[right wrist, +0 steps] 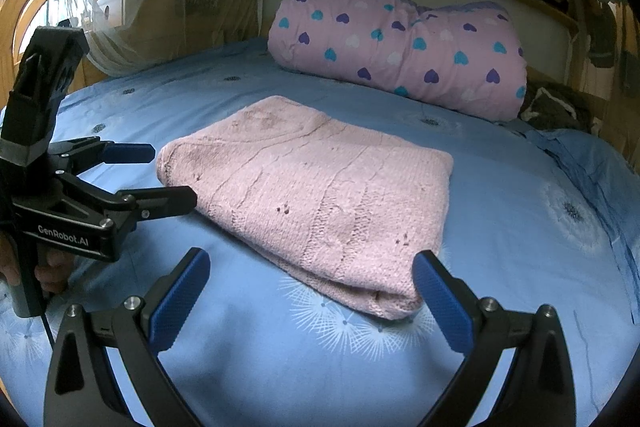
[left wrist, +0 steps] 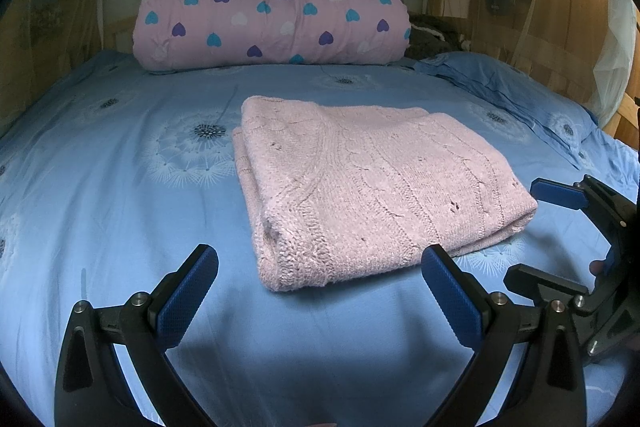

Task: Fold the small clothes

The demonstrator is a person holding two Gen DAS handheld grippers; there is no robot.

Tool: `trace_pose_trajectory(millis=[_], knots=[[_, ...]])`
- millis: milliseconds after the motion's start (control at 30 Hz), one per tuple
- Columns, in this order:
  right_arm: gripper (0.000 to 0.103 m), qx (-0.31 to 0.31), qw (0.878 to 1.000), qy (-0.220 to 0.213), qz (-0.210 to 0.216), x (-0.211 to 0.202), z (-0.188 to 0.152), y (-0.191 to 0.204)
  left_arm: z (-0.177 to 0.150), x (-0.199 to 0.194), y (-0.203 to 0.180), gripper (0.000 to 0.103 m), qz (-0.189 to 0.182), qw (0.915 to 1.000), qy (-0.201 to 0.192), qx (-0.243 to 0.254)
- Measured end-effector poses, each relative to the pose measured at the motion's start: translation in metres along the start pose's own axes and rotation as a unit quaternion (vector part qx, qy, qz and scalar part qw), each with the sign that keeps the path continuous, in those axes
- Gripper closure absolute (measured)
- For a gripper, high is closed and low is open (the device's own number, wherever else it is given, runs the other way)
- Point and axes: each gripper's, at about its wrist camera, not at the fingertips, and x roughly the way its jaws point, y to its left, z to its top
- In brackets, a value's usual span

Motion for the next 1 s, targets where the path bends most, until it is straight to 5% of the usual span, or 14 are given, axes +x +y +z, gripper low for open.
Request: trace_pose_trajectory(millis=[1000], knots=[[0.0,-0.006,1.0,0.003,-0.001,0.0015,0.0005,0.001,-0.0009,-0.0002,-0.0008,0.004,0.0,1.0,0.001,0.003]])
